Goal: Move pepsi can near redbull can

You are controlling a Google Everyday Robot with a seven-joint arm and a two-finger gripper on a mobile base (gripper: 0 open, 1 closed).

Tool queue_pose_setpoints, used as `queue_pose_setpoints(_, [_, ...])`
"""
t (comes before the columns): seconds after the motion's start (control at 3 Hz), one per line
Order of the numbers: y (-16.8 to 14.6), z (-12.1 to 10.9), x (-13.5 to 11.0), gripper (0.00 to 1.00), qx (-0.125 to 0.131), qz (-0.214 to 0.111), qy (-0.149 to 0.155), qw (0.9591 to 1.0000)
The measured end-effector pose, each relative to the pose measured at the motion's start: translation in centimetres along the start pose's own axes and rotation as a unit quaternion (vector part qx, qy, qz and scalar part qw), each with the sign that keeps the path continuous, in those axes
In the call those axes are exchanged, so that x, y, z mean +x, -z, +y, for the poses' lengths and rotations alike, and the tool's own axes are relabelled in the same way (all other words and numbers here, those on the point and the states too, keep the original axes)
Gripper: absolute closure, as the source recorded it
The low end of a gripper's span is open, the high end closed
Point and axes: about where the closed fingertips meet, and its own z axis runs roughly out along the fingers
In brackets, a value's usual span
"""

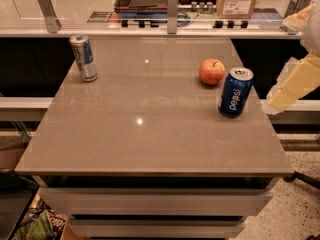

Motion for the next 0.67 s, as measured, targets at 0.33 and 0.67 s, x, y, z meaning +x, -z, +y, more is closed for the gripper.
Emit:
queue_pose_setpoints(0.33, [-1.9,-1.0,1.3,0.0,0.032,-0.007,-0.044,0.9985])
queue_pose_setpoints(0.67, [-4.2,-1.7,2.9,0.0,0.051,-0.027,-0.091,0.9942])
